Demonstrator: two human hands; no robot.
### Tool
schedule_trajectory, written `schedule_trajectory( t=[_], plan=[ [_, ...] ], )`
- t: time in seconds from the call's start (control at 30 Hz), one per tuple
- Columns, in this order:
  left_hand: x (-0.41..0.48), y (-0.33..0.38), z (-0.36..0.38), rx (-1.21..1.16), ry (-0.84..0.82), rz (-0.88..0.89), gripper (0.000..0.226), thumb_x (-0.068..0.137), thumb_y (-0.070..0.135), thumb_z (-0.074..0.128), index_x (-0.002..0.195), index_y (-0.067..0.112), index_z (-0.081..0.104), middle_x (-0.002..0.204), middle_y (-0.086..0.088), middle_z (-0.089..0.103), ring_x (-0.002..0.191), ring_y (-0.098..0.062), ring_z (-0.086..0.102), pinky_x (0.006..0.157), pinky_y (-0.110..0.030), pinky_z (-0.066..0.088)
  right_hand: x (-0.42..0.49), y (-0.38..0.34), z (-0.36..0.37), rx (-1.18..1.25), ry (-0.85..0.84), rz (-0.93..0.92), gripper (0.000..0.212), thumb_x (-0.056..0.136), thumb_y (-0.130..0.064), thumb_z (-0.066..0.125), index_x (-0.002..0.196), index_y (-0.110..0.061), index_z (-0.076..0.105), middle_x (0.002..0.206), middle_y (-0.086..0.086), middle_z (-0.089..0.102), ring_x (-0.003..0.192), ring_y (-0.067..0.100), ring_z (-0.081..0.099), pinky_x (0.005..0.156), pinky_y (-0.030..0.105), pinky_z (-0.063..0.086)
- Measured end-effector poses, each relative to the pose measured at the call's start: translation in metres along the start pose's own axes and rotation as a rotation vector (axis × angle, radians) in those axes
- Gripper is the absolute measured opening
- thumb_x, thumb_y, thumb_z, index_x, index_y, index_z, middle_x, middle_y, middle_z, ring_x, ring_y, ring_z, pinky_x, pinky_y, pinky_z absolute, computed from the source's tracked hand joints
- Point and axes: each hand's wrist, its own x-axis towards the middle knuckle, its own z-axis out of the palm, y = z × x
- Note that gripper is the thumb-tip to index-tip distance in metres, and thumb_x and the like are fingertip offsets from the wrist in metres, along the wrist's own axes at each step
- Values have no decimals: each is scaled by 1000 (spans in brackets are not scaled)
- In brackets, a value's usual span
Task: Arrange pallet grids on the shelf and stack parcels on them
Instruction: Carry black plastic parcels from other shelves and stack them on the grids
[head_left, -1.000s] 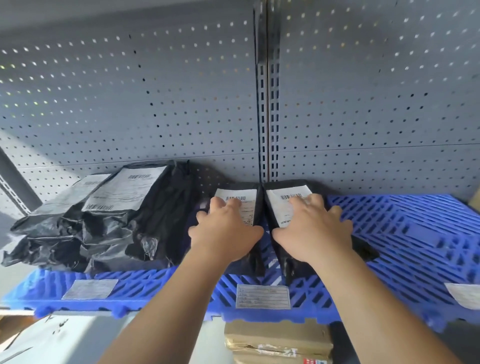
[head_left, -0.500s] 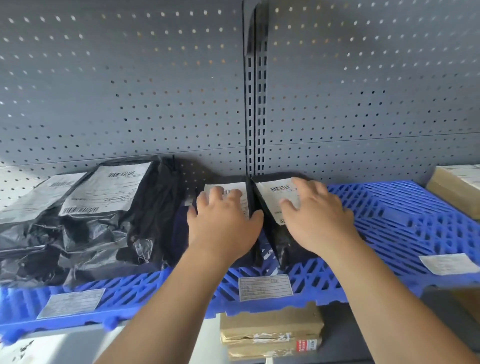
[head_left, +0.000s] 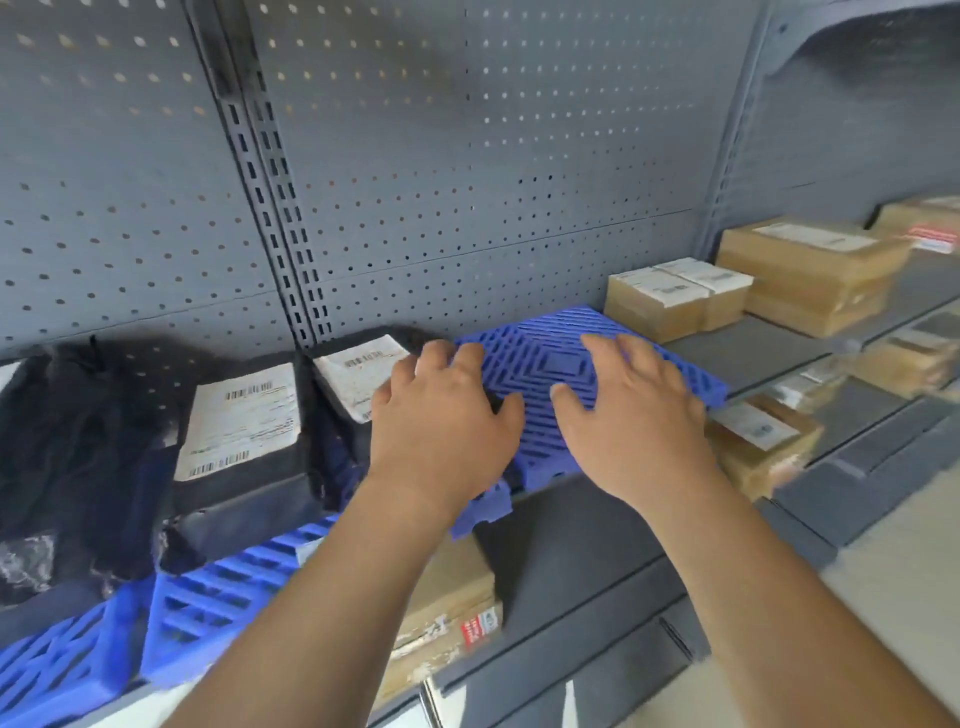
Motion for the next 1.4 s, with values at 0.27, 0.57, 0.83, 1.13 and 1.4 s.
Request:
schedule_trajectory(
  t=[0.27, 0.57, 0.83, 1.13, 1.4],
  plan=[
    [-20, 146, 42, -17, -67, 263, 63, 93, 58, 50, 148, 29, 40, 153, 2, 39, 138, -29, 37, 109, -46, 34, -31, 137, -66, -26, 123, 179, 61, 96, -56, 43, 152, -34, 29, 162, -3, 23, 147, 26, 20, 113, 53, 24],
    [-79, 350, 118, -151, -263, 533, 55, 92, 56, 53, 141, 32, 45, 144, 2, 46, 132, -29, 43, 103, -46, 42, -103, 330, -138, -46, 184, 487, 60, 96, -55, 44, 151, -36, 30, 162, -6, 25, 149, 26, 20, 117, 54, 22],
    [-132, 495, 179, -230, -447, 753, 52, 95, 49, 53, 141, 29, 44, 142, 0, 48, 129, -28, 46, 100, -44, 42, -168, 468, -183, -98, 196, 783, 61, 96, -52, 46, 152, -34, 29, 163, -4, 22, 150, 26, 18, 120, 51, 17],
    [-127, 604, 261, -268, -567, 885, 45, 95, 45, 52, 136, 26, 47, 133, -1, 51, 119, -28, 51, 94, -44, 45, -162, 575, -190, -187, 181, 960, 60, 96, -50, 46, 151, -30, 32, 158, -1, 31, 145, 26, 26, 118, 50, 22],
    [-45, 690, 335, -293, -579, 977, 49, 96, 45, 50, 140, 23, 44, 133, -1, 51, 117, -28, 49, 90, -40, 43, -64, 662, -192, -226, 164, 1022, 60, 97, -49, 45, 151, -28, 31, 159, 0, 30, 146, 26, 25, 118, 47, 21]
  ],
)
